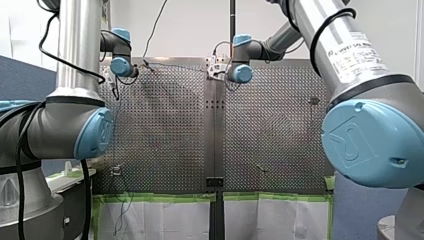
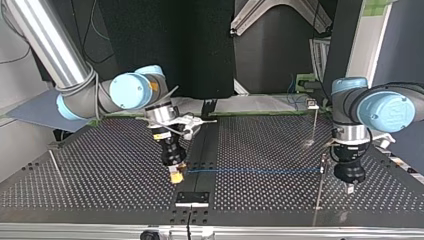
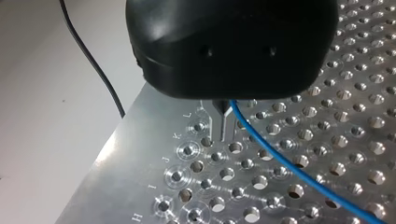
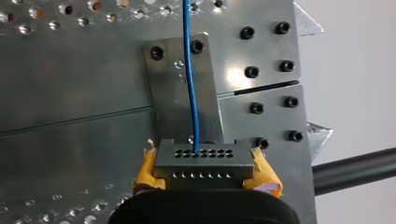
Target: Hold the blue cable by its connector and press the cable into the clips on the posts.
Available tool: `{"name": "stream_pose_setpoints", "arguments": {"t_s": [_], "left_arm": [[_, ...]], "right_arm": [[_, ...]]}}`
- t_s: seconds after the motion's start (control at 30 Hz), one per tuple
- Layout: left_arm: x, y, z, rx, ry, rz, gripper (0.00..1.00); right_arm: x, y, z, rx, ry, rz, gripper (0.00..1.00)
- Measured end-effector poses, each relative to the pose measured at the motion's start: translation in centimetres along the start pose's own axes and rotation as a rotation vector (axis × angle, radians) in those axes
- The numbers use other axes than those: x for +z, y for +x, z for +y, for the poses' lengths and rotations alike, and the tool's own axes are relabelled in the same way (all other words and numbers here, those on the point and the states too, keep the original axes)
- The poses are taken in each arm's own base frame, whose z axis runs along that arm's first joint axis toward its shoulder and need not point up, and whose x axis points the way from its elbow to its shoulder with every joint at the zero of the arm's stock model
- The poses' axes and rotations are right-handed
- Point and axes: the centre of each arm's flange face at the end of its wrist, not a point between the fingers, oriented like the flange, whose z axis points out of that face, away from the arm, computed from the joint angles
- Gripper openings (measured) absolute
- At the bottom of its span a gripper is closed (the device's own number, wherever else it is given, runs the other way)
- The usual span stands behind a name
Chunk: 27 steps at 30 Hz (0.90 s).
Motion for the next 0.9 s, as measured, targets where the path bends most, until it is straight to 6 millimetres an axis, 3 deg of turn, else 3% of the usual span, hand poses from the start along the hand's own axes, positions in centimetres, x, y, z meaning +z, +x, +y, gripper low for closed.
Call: {"name": "stream_pose_setpoints", "arguments": {"t_s": [0.13, 0.17, 0.2, 0.27, 0.3, 0.37, 0.4, 0.43, 0.47, 0.7, 0.9], "left_arm": [[0.0, 0.0, 0.0, 0.003, 0.000, 0.001, 0.00], [0.0, 0.0, 0.0, 0.006, -0.001, 0.002, 0.19], [0.0, 0.0, 0.1, 0.010, -0.005, 0.002, 0.19], [-0.2, 0.0, 0.1, 0.018, -0.017, 0.005, 0.43], [-0.2, 0.0, 0.1, 0.020, -0.024, 0.006, 0.43], [-0.4, -0.1, 0.2, 0.024, -0.035, 0.009, 0.68], [-0.5, -0.2, 0.2, 0.025, -0.038, 0.011, 0.68], [-0.6, -0.2, 0.2, 0.027, -0.045, 0.015, 0.88], [-0.7, -0.3, 0.3, 0.028, -0.052, 0.018, 1.00], [-2.2, -1.6, -0.2, 0.020, -0.098, 0.033, 1.00], [-4.9, -1.9, -1.1, 0.004, -0.073, 0.091, 1.00]], "right_arm": [[0.2, 0.1, -0.1, 0.000, 0.010, 0.000, 0.00], [0.2, 0.1, -0.2, 0.000, 0.012, 0.000, 0.00], [0.2, 0.1, -0.2, 0.000, 0.013, 0.000, 0.00], [0.2, 0.1, -0.4, 0.001, 0.017, 0.000, 0.00], [0.2, 0.1, -0.5, 0.001, 0.018, -0.001, 0.00], [0.1, 0.1, -0.7, 0.001, 0.021, -0.002, 0.00], [0.1, 0.0, -0.7, 0.001, 0.021, -0.002, 0.00], [0.1, 0.0, -0.7, 0.001, 0.022, -0.003, 0.00], [0.1, 0.0, -0.7, 0.001, 0.022, -0.004, 0.00], [0.0, 0.0, -0.8, 0.002, 0.023, -0.010, 0.00], [0.0, -0.1, -1.0, 0.002, 0.025, -0.016, 0.00]]}}
